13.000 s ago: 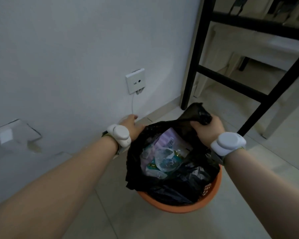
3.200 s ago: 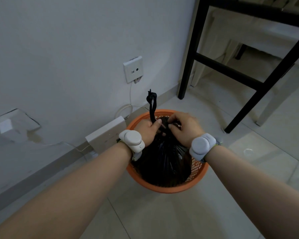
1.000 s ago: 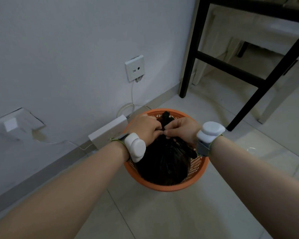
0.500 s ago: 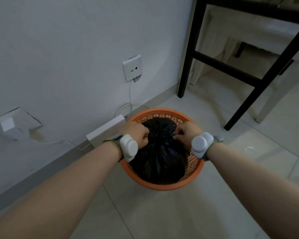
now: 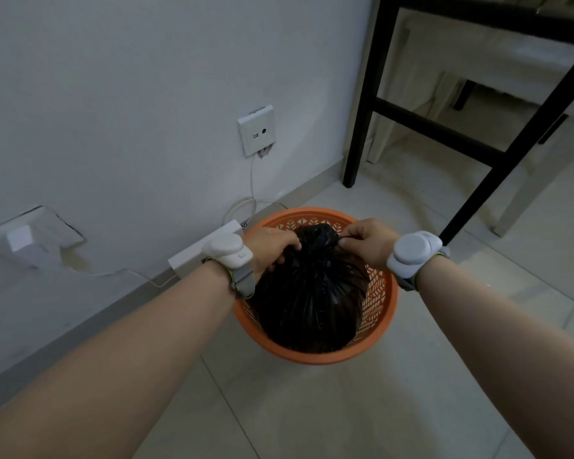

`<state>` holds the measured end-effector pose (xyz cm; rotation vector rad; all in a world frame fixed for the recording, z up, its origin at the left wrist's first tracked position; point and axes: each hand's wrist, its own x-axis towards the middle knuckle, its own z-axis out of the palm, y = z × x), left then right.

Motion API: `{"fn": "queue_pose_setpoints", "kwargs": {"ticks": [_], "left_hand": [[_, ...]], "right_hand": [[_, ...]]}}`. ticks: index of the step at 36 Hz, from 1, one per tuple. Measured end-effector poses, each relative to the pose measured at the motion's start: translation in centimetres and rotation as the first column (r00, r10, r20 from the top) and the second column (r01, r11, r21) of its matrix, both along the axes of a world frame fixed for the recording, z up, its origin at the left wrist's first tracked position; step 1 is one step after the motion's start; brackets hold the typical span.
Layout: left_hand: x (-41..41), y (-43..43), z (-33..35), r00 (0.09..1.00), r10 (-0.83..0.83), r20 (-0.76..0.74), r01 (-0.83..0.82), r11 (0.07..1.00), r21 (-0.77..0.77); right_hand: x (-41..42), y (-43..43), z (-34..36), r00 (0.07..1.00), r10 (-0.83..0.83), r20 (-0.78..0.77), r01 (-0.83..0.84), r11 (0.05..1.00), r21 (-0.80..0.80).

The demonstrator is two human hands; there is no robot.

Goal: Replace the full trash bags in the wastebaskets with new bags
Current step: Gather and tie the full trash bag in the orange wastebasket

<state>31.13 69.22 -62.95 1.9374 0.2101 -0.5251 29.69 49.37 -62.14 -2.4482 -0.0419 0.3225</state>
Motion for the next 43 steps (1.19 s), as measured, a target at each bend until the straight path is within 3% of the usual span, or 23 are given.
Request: {"fn": "queue_pose_setpoints", "kwargs": {"ticks": [2, 4, 7, 9, 14, 17, 20, 23, 26, 28, 32, 43], "left_hand": [[0.0, 0.0, 0.1, 1.0, -0.001, -0.004, 0.001, 0.998, -0.062], [-0.3, 0.0, 0.2, 0.999, -0.003, -0.036, -0.005, 0.974, -0.226], [-0.7, -0.3, 0.2, 0.99, -0.099, -0.103, 0.039, 0.879, -0.475], [-1.0, -0.4, 0.1, 0.984, -0.148, -0.1, 0.071, 0.836, -0.545], [-0.7, -0.3, -0.7, 0.994, -0.094, -0.047, 0.061, 0.884, -0.463], [-0.9, -0.4, -0.7, 0.993, -0.113, 0.018, 0.113, 0.934, -0.339], [-0.7, -0.6, -0.5, 0.963, -0.196, 0.183, 0.226, 0.961, -0.162], [-0.6, -0.9, -0.7, 0.923, -0.234, 0.304, 0.247, 0.969, -0.003], [-0.7, -1.1, -0.6, 0.972, -0.115, 0.205, 0.14, 0.984, -0.113], [-0.8, -1.1, -0.4, 0.993, -0.048, 0.103, 0.072, 0.969, -0.238], [-0.7, -1.0, -0.5, 0.998, -0.053, 0.016, 0.055, 0.955, -0.292], [-0.7, -0.7, -0.3, 0.994, -0.113, 0.0, 0.108, 0.954, -0.281]], "right_hand": [[0.0, -0.1, 0.1, 1.0, 0.001, -0.012, -0.001, 1.0, -0.008], [0.0, 0.0, 0.5, 1.0, -0.026, 0.005, 0.026, 1.0, 0.008], [0.3, 0.3, 1.6, 0.996, -0.087, 0.033, 0.084, 0.992, 0.089], [0.3, 0.5, 2.4, 0.993, -0.113, 0.041, 0.106, 0.984, 0.145], [0.2, 1.2, 3.5, 0.982, -0.168, 0.09, 0.145, 0.966, 0.215], [-0.2, 1.8, 4.2, 0.977, -0.095, 0.189, 0.067, 0.987, 0.146], [-0.5, 2.5, 4.7, 0.974, 0.009, 0.225, -0.042, 0.989, 0.141], [-0.9, 3.4, 5.4, 0.978, 0.089, 0.19, -0.149, 0.932, 0.33], [-0.6, 3.6, 5.0, 0.984, 0.075, 0.161, -0.152, 0.823, 0.547], [-0.4, 3.4, 4.0, 0.985, 0.036, 0.17, -0.118, 0.857, 0.502], [-0.4, 2.7, 1.0, 0.985, 0.087, 0.152, -0.127, 0.954, 0.272], [-0.4, 2.6, -0.2, 0.971, 0.096, 0.218, -0.136, 0.974, 0.179]]}}
